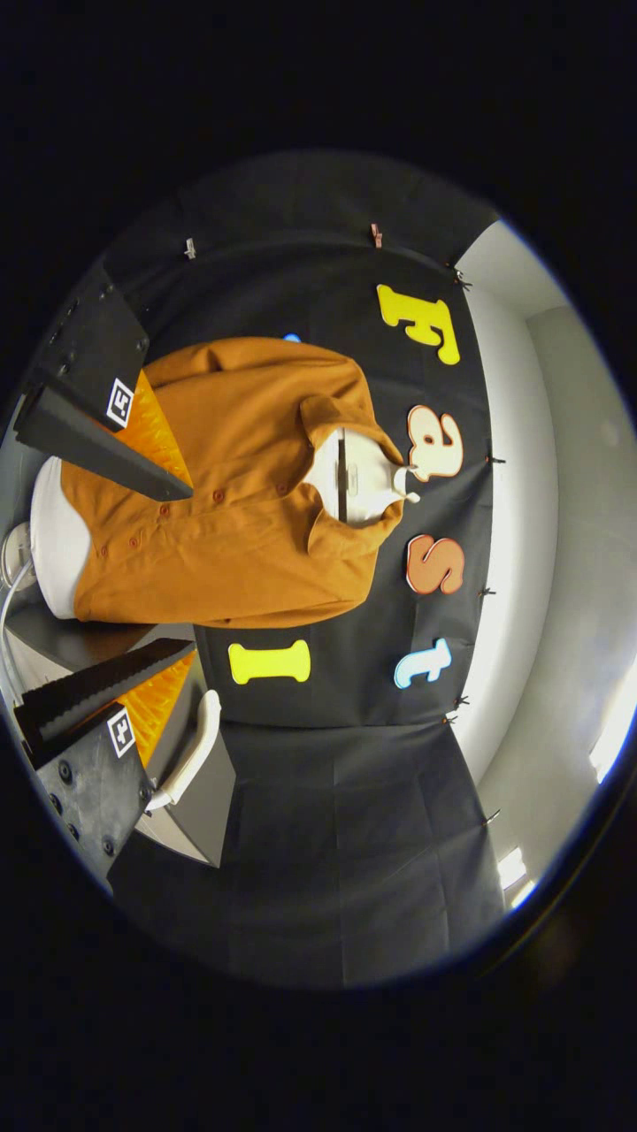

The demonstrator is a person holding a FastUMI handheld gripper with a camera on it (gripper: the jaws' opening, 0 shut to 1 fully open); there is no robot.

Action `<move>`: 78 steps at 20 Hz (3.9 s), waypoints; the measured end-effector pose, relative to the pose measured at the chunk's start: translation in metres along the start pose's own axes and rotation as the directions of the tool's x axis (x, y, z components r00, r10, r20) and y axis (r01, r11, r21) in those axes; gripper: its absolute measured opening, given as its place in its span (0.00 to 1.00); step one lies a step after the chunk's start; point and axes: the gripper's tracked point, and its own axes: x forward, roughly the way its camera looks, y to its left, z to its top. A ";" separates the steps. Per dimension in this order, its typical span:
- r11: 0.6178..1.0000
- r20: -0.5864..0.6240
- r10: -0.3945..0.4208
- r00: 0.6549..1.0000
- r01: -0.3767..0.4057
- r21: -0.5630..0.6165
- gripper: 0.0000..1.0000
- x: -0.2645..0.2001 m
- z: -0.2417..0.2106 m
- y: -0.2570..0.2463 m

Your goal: Iron the clothes twice with a garment steamer, once on the left side and once on the right side.

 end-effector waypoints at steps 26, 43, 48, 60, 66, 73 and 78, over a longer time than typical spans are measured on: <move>0.999 -0.384 -0.020 0.923 0.030 0.020 1.00 0.237 -0.099 -0.276; 0.997 -0.609 -0.074 0.790 0.059 -0.044 0.82 0.252 -0.168 -0.292; 0.997 -0.612 -0.078 0.787 0.051 -0.062 0.50 0.251 -0.165 -0.298; 0.991 -0.460 -0.076 0.885 0.116 0.060 0.41 0.220 -0.099 -0.305; 0.988 -0.376 -0.077 0.923 0.121 0.094 0.41 0.188 -0.065 -0.278; 0.989 -0.292 -0.010 0.956 0.052 0.137 0.41 0.159 -0.033 -0.185; 0.995 -0.230 0.068 0.971 -0.047 0.093 0.41 0.146 -0.017 -0.095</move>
